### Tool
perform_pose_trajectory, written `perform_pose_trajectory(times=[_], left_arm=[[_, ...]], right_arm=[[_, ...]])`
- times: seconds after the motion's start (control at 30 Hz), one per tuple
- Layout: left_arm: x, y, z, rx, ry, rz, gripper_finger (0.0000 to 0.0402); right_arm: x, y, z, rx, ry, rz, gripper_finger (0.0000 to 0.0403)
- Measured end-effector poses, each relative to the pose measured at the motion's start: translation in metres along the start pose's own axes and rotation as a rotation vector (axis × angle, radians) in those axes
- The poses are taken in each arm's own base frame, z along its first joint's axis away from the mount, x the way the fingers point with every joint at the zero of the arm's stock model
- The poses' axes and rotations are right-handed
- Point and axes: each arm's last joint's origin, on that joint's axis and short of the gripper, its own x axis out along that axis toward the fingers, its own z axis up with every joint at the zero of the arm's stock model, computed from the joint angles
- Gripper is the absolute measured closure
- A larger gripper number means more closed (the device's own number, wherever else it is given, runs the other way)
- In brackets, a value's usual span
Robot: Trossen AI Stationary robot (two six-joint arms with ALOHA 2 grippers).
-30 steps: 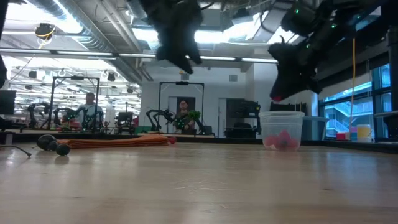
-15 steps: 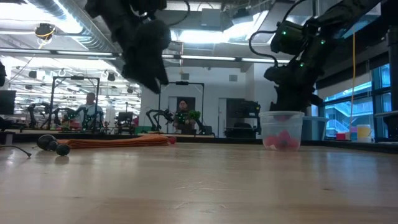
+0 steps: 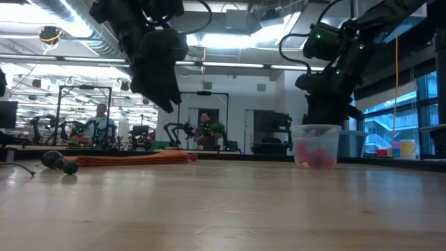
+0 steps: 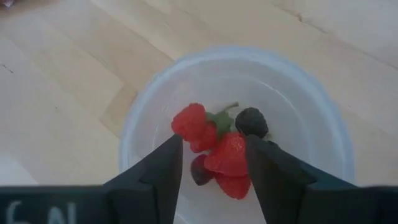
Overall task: Pick and placing Produce into tupperware
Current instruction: Put the bottom blueberry into the transparent container
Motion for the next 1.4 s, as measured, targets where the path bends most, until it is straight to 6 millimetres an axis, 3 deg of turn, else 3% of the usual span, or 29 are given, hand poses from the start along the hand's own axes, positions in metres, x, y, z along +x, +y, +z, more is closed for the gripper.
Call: perform_pose_trajectory(times=[0.17, 0.47, 0.63, 0.77, 1.03, 1.2, 1.4], left_arm=[[-0.007, -0.001, -0.001, 0.008, 0.019, -0.071, 0.0173], [-0.014, -0.004, -0.012, -0.009, 0.176, -0.188, 0.0173], [-0.016, -0.002, -0.025, -0.107, 0.26, -0.062, 0.0173], [-0.019, -0.011, -0.039, -0.135, 0.291, 0.041, 0.0173], [-0.019, -0.046, -0.062, -0.172, 0.244, 0.083, 0.0173], [-0.004, -0.06, -0.076, -0.212, 0.333, 0.095, 0.0173], [0.018, -0.083, -0.082, -0.141, 0.408, 0.116, 0.0173]], right_arm=[[-0.016, 0.008, 0.014, -0.026, -0.061, 0.038, 0.0215], [-0.081, 0.051, 0.057, -0.203, -0.342, 0.232, 0.0221], [-0.105, 0.069, 0.069, -0.294, -0.456, 0.305, 0.022], [-0.108, 0.072, 0.071, -0.332, -0.48, 0.31, 0.0222], [-0.105, 0.07, 0.072, -0.338, -0.475, 0.283, 0.0225], [-0.105, 0.066, 0.075, -0.324, -0.48, 0.268, 0.0225], [-0.104, 0.061, 0.079, -0.309, -0.486, 0.252, 0.0225]])
